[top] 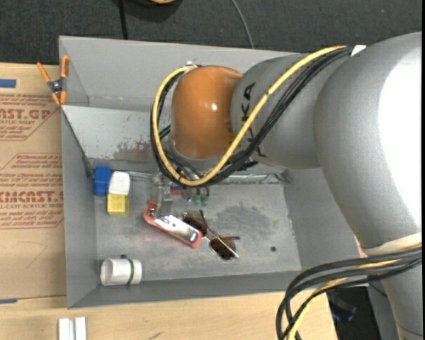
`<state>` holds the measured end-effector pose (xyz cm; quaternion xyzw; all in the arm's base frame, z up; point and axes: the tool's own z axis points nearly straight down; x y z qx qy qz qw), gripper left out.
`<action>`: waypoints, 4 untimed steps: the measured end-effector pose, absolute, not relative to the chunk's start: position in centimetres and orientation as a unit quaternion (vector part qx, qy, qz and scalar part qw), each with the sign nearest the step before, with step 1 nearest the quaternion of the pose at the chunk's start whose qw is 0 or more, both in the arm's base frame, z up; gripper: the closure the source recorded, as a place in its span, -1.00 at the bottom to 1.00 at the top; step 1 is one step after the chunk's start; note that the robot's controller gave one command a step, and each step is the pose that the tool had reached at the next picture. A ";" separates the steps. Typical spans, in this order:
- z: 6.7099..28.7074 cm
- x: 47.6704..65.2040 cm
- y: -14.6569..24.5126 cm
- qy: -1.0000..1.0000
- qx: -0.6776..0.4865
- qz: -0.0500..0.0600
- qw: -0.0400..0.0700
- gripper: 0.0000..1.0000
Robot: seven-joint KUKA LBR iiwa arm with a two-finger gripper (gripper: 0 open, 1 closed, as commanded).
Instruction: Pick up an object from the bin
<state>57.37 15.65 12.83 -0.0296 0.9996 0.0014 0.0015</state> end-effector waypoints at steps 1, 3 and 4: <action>14.2 58.0 15.5 1.000 -0.025 0.004 0.012 1.00; 15.0 57.6 15.3 1.000 -0.019 0.003 0.002 1.00; 14.9 58.4 14.9 1.000 -0.008 0.006 0.014 1.00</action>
Offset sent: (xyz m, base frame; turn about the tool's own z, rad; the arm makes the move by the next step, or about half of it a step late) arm 0.0023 -0.0009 0.0211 -0.0054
